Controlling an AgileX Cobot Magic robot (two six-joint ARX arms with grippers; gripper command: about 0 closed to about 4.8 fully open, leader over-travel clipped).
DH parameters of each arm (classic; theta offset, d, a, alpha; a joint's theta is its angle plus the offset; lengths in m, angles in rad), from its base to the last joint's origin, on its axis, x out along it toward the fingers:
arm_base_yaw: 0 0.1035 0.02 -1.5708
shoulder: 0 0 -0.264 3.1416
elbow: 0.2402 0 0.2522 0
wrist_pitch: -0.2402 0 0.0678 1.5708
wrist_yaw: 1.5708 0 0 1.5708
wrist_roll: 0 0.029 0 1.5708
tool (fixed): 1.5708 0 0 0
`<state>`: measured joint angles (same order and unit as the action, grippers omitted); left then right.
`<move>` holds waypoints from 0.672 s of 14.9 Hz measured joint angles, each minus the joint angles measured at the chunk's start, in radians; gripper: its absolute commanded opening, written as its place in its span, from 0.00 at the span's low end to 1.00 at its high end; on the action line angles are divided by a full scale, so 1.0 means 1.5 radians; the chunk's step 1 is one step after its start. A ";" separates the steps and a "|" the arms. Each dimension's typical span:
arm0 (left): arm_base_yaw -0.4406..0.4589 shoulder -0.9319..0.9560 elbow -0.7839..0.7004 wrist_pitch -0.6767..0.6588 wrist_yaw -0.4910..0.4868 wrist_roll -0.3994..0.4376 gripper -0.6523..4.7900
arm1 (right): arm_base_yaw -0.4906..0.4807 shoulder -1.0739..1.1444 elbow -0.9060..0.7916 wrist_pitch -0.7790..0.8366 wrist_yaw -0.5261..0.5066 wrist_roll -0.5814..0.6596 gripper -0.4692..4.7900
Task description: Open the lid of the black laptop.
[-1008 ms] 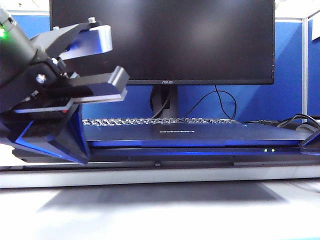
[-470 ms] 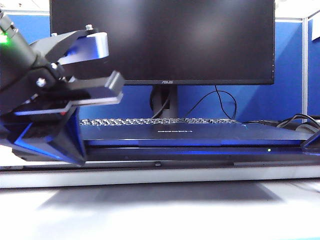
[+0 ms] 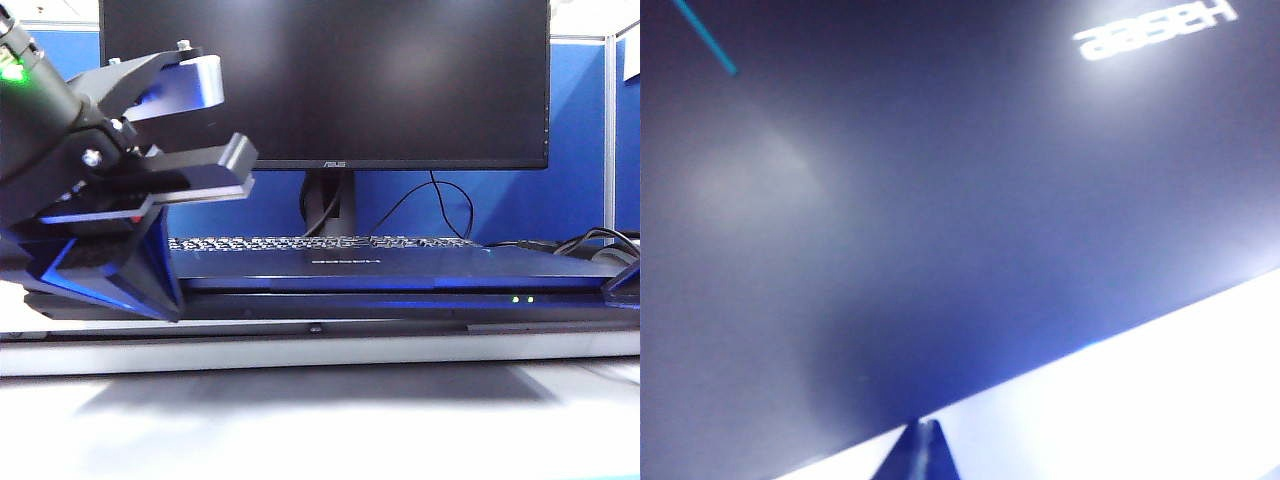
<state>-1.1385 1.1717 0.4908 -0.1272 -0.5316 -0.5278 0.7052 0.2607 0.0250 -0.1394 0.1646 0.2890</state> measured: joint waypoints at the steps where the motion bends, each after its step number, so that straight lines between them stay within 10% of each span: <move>1: 0.000 0.000 -0.002 0.011 -0.002 0.008 0.11 | 0.000 0.000 0.000 0.000 0.001 -0.001 0.08; 10: -0.001 0.000 -0.002 0.055 -0.030 0.034 0.11 | 0.000 0.001 -0.001 0.026 0.020 -0.004 0.08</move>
<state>-1.1393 1.1721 0.4881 -0.0448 -0.5758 -0.4770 0.7055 0.2619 0.0238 -0.1001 0.1947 0.2825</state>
